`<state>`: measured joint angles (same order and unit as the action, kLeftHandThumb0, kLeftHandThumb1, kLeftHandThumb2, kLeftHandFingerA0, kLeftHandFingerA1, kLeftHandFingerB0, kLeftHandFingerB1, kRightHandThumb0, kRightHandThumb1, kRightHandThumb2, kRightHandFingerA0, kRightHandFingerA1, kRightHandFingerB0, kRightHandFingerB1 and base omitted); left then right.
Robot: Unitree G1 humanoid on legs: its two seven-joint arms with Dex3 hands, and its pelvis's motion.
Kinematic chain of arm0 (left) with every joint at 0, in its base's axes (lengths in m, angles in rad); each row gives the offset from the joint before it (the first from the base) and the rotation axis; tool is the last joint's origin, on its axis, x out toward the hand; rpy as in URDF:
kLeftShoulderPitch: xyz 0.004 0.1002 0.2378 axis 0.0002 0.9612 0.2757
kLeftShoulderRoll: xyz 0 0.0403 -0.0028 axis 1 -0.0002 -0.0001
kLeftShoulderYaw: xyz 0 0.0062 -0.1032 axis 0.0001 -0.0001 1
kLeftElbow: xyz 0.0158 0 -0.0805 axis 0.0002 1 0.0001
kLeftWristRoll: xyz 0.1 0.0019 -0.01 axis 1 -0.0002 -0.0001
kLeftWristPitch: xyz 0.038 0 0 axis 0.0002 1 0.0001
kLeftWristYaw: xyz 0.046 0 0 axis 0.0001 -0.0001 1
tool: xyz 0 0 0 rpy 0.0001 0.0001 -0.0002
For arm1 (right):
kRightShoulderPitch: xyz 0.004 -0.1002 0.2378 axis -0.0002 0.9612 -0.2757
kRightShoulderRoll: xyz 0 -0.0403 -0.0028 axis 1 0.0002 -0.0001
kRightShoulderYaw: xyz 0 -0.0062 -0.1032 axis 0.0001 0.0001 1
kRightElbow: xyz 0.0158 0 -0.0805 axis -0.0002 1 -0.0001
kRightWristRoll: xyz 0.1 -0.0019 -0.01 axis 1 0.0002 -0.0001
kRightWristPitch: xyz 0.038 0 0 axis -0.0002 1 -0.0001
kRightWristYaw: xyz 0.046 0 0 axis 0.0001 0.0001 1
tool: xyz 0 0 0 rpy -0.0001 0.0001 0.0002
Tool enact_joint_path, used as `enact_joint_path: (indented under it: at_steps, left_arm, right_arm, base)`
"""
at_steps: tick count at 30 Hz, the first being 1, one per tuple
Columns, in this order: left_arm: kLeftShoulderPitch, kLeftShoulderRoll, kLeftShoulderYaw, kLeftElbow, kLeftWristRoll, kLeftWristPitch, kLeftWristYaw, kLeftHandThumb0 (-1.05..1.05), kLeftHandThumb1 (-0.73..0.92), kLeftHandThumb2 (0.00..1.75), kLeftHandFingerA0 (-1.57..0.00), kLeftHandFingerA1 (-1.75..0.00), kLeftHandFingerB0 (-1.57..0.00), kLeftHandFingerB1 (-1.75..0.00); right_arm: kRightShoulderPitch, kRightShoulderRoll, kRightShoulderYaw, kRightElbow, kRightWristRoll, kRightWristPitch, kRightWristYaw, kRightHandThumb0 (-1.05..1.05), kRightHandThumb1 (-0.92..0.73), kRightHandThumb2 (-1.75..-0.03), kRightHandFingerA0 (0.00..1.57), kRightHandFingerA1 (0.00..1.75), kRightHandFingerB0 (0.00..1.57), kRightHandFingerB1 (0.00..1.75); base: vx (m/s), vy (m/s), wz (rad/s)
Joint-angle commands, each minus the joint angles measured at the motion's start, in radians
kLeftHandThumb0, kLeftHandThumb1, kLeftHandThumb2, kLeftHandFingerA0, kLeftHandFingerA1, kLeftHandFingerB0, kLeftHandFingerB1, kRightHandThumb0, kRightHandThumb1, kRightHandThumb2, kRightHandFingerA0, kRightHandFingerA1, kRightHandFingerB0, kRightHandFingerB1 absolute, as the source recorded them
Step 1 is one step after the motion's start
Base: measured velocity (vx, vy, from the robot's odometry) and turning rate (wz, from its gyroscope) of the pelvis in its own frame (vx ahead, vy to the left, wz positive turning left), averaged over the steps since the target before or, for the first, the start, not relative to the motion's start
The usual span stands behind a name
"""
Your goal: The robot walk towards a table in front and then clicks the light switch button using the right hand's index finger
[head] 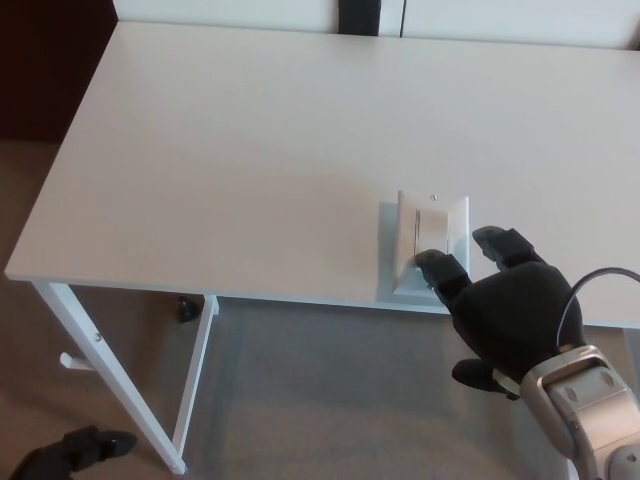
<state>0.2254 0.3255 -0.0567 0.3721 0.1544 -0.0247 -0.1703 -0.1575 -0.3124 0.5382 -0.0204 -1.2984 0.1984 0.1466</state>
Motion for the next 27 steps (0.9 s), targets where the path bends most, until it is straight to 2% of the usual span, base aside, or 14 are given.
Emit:
enact_joint_path:
  at_steps: [1, 2, 3, 4, 5, 13, 14, 17, 18, 19, 20, 24, 26, 27]
  left_arm:
    - [-0.002, 0.019, 0.003, 0.003, 0.011, 0.012, -0.003, -0.05, 0.62, 0.57, -0.56, -0.45, -0.41, -0.4]
    - [-0.002, 0.02, 0.002, 0.002, 0.011, 0.013, -0.004, -0.05, 0.62, 0.57, -0.56, -0.45, -0.41, -0.4]
    - [-0.003, 0.02, 0.003, 0.006, 0.011, 0.013, -0.004, -0.08, 0.61, 0.58, -0.54, -0.45, -0.41, -0.41]
    - [-0.004, 0.022, 0.002, 0.011, 0.013, 0.006, -0.003, -0.06, 0.62, 0.57, -0.56, -0.44, -0.41, -0.4]
    - [-0.005, 0.022, 0.002, 0.013, 0.013, 0.004, -0.003, -0.08, 0.61, 0.57, -0.54, -0.45, -0.41, -0.41]
    - [-0.004, 0.025, 0.001, 0.006, 0.013, 0.011, -0.006, -0.07, 0.63, 0.57, -0.55, -0.44, -0.41, -0.4]
    - [-0.003, 0.024, 0.005, 0.011, 0.008, 0.01, -0.007, -0.06, 0.62, 0.57, -0.55, -0.44, -0.41, -0.4]
    - [-0.001, 0.028, 0.004, 0.01, 0.013, 0.01, -0.004, -0.07, 0.62, 0.57, -0.56, -0.45, -0.41, -0.4]
    - [-0.003, 0.027, 0.003, 0.012, 0.013, 0.011, -0.003, -0.07, 0.62, 0.57, -0.56, -0.45, -0.41, -0.4]
    - [-0.003, 0.029, 0.002, 0.013, 0.016, 0.008, -0.002, -0.07, 0.62, 0.57, -0.56, -0.45, -0.41, -0.4]
    - [-0.005, 0.031, 0.0, 0.019, 0.019, 0.004, 0.001, -0.07, 0.62, 0.57, -0.56, -0.45, -0.41, -0.4]
    - [-0.006, 0.033, 0.001, 0.03, 0.018, -0.001, 0.004, -0.06, 0.61, 0.57, -0.57, -0.45, -0.42, -0.4]
    - [-0.005, 0.034, 0.004, 0.038, 0.015, -0.008, 0.006, -0.06, 0.61, 0.57, -0.57, -0.45, -0.42, -0.4]
    - [-0.003, 0.034, 0.005, 0.04, 0.013, -0.007, 0.004, -0.07, 0.62, 0.57, -0.56, -0.45, -0.41, -0.4]
  right_arm:
    - [0.012, -0.02, -0.016, -0.062, 0.016, 0.01, 0.054, -0.78, -0.55, -0.92, 0.0, 0.22, 0.19, 0.32]
    - [0.011, -0.022, -0.018, -0.071, 0.015, 0.01, 0.058, -0.78, -0.55, -0.92, 0.0, 0.22, 0.19, 0.32]
    - [0.01, -0.024, -0.025, -0.097, 0.019, 0.011, 0.073, -0.76, -0.69, -0.62, 0.02, 0.21, 0.1, 0.24]
    - [0.009, -0.028, -0.042, -0.135, 0.033, 0.005, 0.071, -0.77, -0.56, -0.92, 0.0, 0.22, 0.08, 0.28]
    - [0.013, -0.026, -0.055, -0.168, 0.043, 0.006, 0.077, -0.76, -0.69, -0.62, 0.02, 0.22, 0.13, 0.26]
    - [0.073, -0.05, -0.189, -0.474, 0.137, -0.032, 0.135, -0.79, -0.71, -0.62, 0.0, 0.21, 0.09, 0.25]
    - [0.105, -0.058, -0.212, -0.547, 0.156, -0.035, 0.162, -0.93, -0.63, -0.92, 0.0, 0.01, 0.1, 0.2]
    - [0.196, -0.073, -0.264, -0.651, 0.224, -0.072, 0.132, -0.86, -0.56, -0.87, 0.0, 0.06, 0.09, 0.22]
    - [0.233, -0.073, -0.286, -0.69, 0.254, -0.07, 0.148, -0.85, -0.55, -0.86, 0.0, 0.06, 0.1, 0.17]
    - [0.272, -0.073, -0.306, -0.725, 0.277, -0.071, 0.155, -0.86, -0.55, -0.84, 0.0, 0.0, 0.1, 0.12]
    - [0.324, -0.081, -0.331, -0.754, 0.299, -0.085, 0.149, -0.86, -0.55, -0.84, 0.0, 0.0, 0.11, 0.16]
    - [0.534, -0.083, -0.424, -0.795, 0.412, -0.15, 0.074, -0.89, -0.58, -0.86, 0.0, 0.0, 0.1, 0.11]
    - [0.624, -0.062, -0.462, -0.74, 0.492, -0.219, -0.012, -0.77, -0.51, -0.83, 0.0, 0.11, 0.06, 0.26]
    - [0.653, -0.052, -0.477, -0.695, 0.536, -0.256, -0.045, -0.62, -0.63, -0.6, 0.02, 0.21, 0.1, 0.25]
  base:
    - [0.0, 0.0, 0.0]
    - [0.0, 0.0, 0.0]
    - [0.0, 0.0, 0.0]
    - [0.0, 0.0, 0.0]
    - [0.0, 0.0, 0.0]
    - [0.0, 0.0, 0.0]
    - [0.0, 0.0, 0.0]
    - [0.0, 0.0, 0.0]
    - [0.0, 0.0, 0.0]
    - [0.0, 0.0, 0.0]
    - [0.0, 0.0, 0.0]
    - [0.0, 0.0, 0.0]
    - [0.0, 0.0, 0.0]
    - [0.0, 0.0, 0.0]
